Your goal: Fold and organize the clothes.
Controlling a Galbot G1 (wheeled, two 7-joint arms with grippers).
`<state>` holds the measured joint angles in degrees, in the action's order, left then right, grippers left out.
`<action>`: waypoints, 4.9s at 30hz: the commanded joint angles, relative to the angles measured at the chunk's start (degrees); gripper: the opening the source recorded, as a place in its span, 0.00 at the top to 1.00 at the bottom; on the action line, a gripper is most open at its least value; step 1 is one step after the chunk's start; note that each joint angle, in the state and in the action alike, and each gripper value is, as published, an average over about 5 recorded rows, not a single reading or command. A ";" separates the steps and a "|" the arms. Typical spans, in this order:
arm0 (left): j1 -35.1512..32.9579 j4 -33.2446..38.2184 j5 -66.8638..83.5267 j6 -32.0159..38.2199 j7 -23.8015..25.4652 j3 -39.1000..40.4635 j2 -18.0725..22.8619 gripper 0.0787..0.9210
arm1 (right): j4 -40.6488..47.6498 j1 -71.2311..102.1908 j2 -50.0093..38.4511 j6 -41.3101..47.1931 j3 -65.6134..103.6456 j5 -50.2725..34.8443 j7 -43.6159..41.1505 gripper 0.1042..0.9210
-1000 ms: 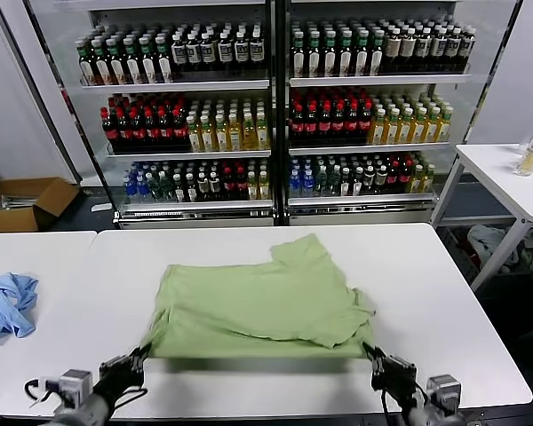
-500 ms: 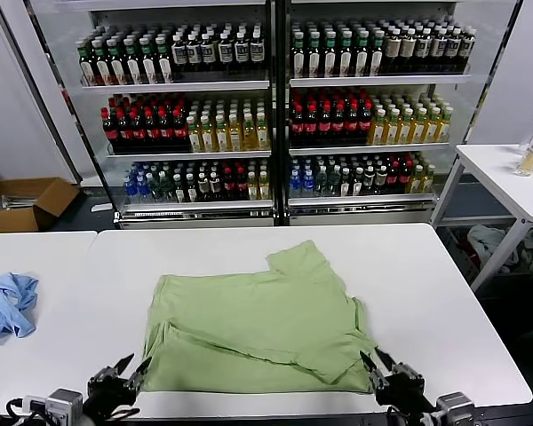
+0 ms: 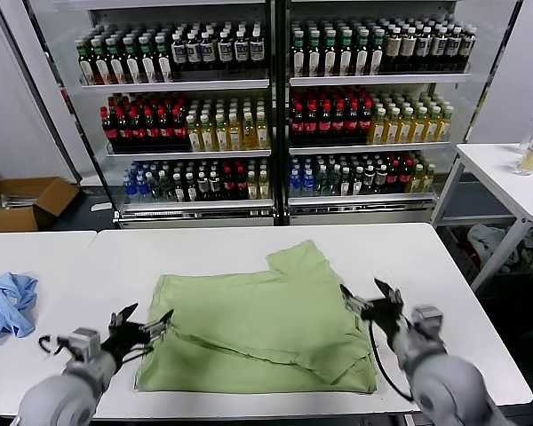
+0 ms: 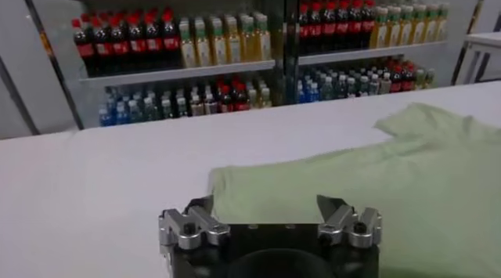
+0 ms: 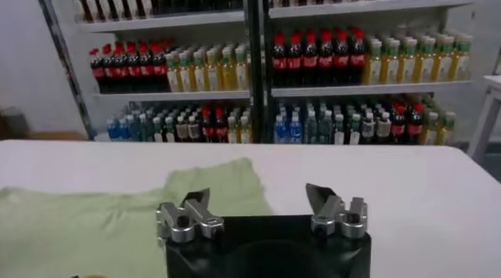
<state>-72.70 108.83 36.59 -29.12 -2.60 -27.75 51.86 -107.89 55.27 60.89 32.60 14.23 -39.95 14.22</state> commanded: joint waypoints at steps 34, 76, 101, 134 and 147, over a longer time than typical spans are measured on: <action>25.18 -31.31 1.51 1.50 14.10 11.85 -0.25 0.35 | 56.55 -32.82 24.88 -5.82 -9.31 13.43 -6.16 0.37; -10.37 -1.86 8.64 3.89 14.43 -9.21 -4.90 1.00 | -22.20 20.19 -2.33 0.52 7.41 0.21 1.98 1.00; -9.80 -1.04 2.11 -3.72 14.77 -11.15 -3.64 0.88 | -24.72 34.09 -0.20 0.56 11.20 8.36 1.49 0.89; -10.32 4.53 6.68 3.66 -22.74 4.46 10.61 0.43 | -29.30 38.40 4.61 0.48 10.47 17.40 0.61 0.12; -12.65 7.15 -16.72 -2.07 -20.78 -4.27 7.58 0.88 | -29.43 38.65 4.17 0.47 11.42 17.94 0.58 0.12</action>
<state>-83.77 113.79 33.16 -27.96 -22.86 -25.80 60.87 -137.26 93.70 64.89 33.09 25.58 -22.53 14.80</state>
